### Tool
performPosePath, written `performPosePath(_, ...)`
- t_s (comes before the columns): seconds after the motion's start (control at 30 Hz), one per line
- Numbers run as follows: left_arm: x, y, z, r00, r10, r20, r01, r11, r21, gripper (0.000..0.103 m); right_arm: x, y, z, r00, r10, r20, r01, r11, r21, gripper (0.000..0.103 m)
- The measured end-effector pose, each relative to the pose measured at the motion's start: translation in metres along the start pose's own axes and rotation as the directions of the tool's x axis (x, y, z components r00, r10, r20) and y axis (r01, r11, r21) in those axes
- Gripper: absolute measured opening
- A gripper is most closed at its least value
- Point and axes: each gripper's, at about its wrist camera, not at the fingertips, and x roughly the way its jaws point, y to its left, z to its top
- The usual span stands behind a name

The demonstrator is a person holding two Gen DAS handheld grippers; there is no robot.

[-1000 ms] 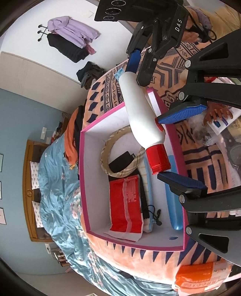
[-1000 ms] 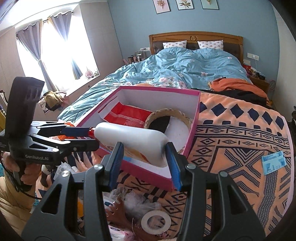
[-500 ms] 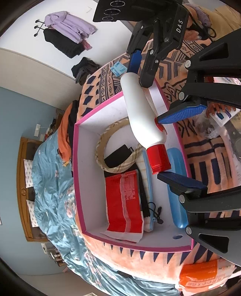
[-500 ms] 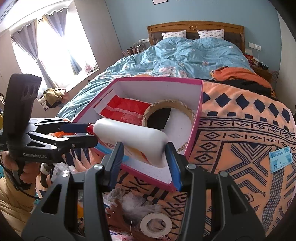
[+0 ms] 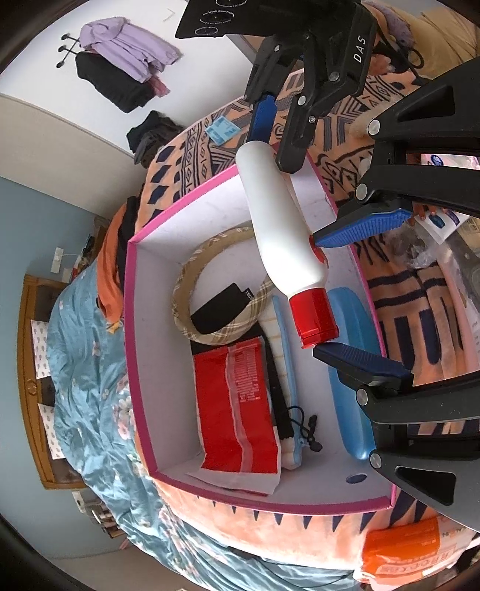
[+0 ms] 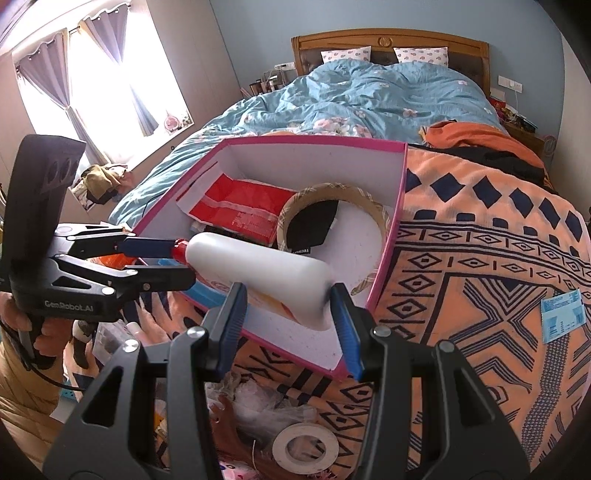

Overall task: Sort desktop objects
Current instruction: 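Lower the bottle into the pink box and open the right gripper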

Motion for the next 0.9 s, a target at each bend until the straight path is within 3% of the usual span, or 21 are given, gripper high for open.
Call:
performPosePath(0.7, 0.023, 0.002, 0.008, 0.992, 0.055, -0.114, -0.049, 0.997, 0.06, 0.054, 0.024, 0.005, 0.002, 0.991, -0.057, -0.12, 0.048, 0.996, -0.072, 0.05)
performPosePath(0.9, 0.038, 0.001, 0.013, 0.984, 0.074, -0.161, -0.061, 0.995, 0.085, 0.047, 0.031, 0.009, 0.009, 0.987, -0.097, -0.126, 0.084, 0.991, -0.103, 0.05)
